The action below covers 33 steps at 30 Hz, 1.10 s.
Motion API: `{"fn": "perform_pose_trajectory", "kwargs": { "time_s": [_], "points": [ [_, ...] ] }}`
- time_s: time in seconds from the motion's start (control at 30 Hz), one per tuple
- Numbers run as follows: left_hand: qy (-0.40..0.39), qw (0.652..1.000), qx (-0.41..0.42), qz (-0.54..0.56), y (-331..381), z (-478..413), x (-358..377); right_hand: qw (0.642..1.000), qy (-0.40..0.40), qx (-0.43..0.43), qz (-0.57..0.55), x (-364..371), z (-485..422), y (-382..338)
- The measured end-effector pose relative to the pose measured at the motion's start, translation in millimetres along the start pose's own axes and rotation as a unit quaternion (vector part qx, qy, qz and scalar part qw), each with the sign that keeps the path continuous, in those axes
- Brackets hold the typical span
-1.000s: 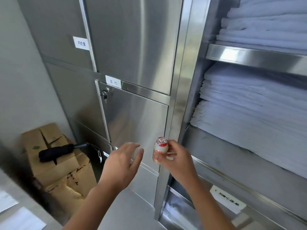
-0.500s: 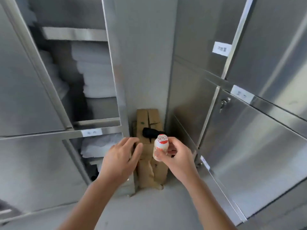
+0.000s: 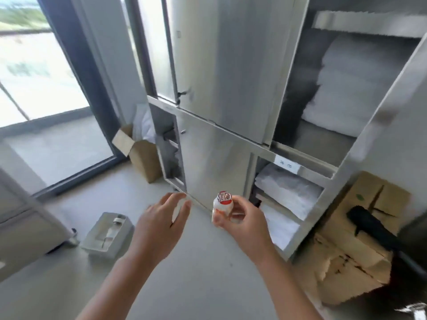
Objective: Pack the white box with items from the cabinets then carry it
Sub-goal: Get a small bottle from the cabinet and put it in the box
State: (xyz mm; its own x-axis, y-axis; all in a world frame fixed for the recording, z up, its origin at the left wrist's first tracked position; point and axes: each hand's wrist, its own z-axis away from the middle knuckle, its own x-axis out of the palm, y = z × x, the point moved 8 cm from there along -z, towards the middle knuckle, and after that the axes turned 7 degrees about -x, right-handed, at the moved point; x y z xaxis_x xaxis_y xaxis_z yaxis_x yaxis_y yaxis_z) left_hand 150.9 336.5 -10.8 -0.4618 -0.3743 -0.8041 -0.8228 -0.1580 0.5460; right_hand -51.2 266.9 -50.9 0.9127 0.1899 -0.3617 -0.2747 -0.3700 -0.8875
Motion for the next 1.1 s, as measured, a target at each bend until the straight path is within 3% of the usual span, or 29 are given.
{"fn": "perform_pose_trajectory", "kwargs": {
  "time_s": [0.23,0.57,0.9,1.1],
  "points": [
    [0.072,0.991,-0.109,0.000,-104,-12,-72,0.993,-0.105,-0.051,-0.021,129,-52,-43],
    [0.075,0.990,-0.121,0.017,-187,-73,-109,0.991,-0.111,-0.074,-0.024,227,-115,-69],
    [0.101,0.970,-0.220,0.013,-299,-125,-122,0.975,-0.209,-0.061,-0.032,351,-199,-49],
    [0.113,0.950,-0.287,-0.044,-369,-177,-145,0.953,-0.278,-0.044,-0.112,450,-276,-47]
  ]
}}
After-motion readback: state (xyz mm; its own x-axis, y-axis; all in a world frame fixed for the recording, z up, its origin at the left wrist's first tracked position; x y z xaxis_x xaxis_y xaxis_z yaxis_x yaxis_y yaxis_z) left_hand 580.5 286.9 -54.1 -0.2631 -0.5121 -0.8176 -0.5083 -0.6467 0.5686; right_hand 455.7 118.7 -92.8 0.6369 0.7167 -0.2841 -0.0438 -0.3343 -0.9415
